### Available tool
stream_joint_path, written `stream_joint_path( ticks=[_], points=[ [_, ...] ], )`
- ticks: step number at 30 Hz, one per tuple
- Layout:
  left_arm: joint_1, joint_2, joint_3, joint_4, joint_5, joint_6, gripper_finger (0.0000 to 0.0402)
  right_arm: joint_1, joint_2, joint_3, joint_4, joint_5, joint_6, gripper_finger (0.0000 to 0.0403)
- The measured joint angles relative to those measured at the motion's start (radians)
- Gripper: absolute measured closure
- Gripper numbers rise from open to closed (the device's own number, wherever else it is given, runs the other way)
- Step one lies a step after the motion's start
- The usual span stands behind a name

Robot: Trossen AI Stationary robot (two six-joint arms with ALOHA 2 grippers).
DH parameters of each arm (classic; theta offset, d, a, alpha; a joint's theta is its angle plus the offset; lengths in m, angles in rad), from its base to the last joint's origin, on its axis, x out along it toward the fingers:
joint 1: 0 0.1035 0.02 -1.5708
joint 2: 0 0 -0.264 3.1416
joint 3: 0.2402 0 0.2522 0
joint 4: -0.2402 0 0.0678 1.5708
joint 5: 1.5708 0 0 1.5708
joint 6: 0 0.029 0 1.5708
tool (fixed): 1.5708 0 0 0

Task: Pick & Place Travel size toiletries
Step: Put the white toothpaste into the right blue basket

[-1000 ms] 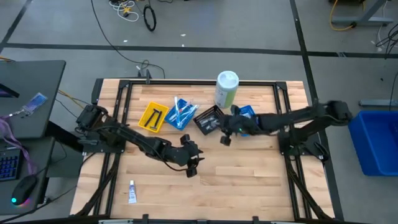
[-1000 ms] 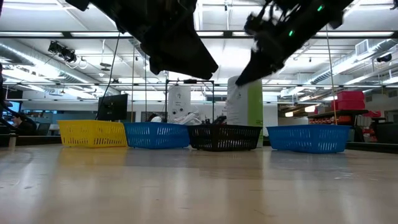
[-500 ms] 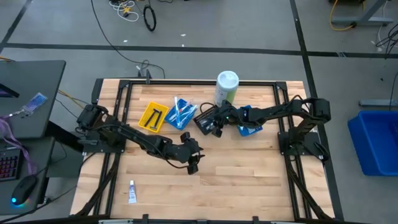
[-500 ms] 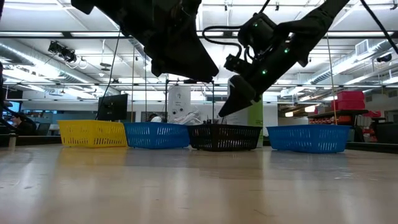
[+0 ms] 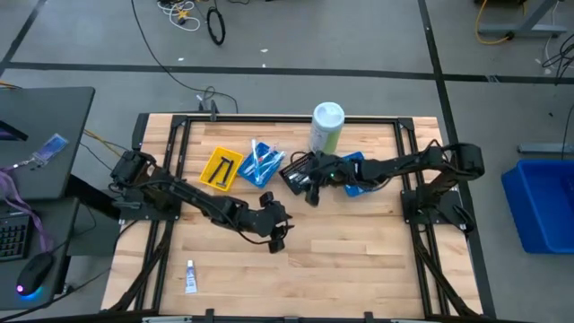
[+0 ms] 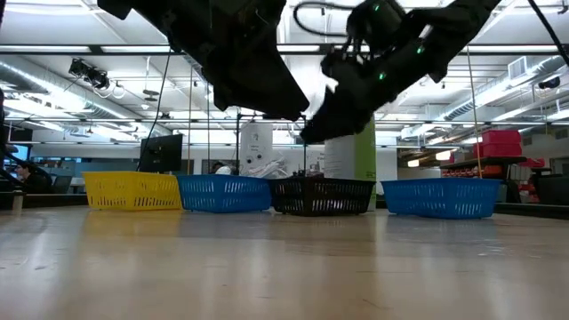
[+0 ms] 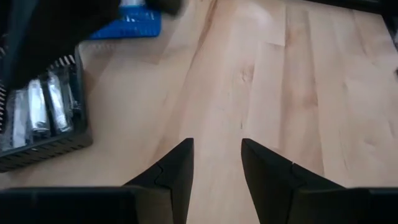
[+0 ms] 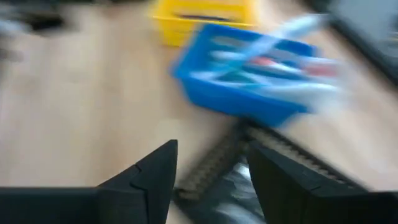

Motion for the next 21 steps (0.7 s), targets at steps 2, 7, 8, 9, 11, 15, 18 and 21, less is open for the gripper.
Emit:
stream_joint_path(
  ticks=[2, 7, 8, 9, 11, 15, 18, 21],
  points=[
    [-0.014, 0.0, 0.0, -0.002, 0.009, -0.008, 0.026, 0.036, -0.01, 0.0, 0.015, -0.072, 0.038, 0.0197],
    [-0.072, -0.001, 0.0, -0.113, 0.011, -0.185, 0.026, 0.132, -0.01, 0.0, -0.014, -0.278, 0.149, 0.0206],
    [-0.087, -0.004, 0.0, -0.159, 0.013, -0.23, 0.026, 0.155, -0.008, 0.0, -0.023, -0.296, 0.168, 0.0209],
    [-0.101, -0.006, 0.0, -0.197, 0.016, -0.276, 0.026, 0.177, -0.006, 0.0, -0.037, -0.308, 0.179, 0.0213],
    [-0.13, -0.007, 0.0, -0.262, 0.036, -0.368, 0.026, 0.217, -0.005, 0.0, -0.068, -0.313, 0.185, 0.022],
    [-0.202, -0.007, 0.0, -0.405, 0.122, -0.524, 0.026, 0.284, -0.005, 0.0, -0.092, -0.313, 0.186, 0.0229],
    [-0.255, -0.003, 0.0, -0.549, 0.182, -0.691, 0.026, 0.321, -0.005, 0.0, -0.088, -0.312, 0.186, 0.0233],
    [-0.306, -0.003, 0.0, -0.665, 0.256, -0.91, 0.026, 0.344, -0.005, 0.0, -0.088, -0.312, 0.186, 0.0233]
  ],
)
